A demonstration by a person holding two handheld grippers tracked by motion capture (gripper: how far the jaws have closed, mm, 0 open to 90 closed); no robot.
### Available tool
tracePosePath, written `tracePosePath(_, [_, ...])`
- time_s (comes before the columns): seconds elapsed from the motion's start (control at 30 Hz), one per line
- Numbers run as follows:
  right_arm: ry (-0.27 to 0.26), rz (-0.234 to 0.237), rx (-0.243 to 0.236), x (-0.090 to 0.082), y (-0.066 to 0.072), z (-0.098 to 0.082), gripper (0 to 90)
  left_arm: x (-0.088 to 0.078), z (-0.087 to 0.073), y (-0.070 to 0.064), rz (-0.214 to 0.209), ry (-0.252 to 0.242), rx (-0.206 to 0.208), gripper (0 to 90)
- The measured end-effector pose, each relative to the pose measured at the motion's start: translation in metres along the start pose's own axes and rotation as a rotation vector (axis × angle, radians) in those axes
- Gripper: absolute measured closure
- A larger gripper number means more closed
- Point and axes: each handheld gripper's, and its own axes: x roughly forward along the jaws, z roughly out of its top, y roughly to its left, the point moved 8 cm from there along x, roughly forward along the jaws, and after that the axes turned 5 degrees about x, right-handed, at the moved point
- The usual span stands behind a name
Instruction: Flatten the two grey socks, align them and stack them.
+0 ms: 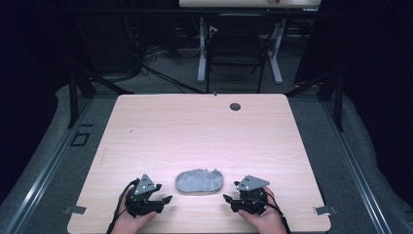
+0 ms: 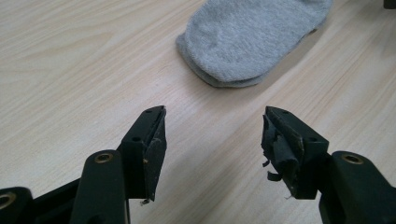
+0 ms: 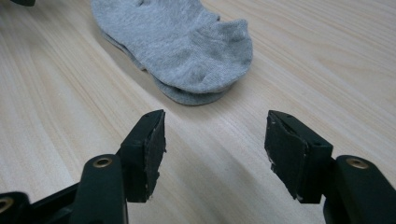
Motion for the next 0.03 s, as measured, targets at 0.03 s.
tracePosePath(0.03, [-0.001,-0.001,0.000,0.0000,-0.0003,0.0001,37.6,0.0001,0.0000,0.0000,0.000,0.000,-0.002,40.3])
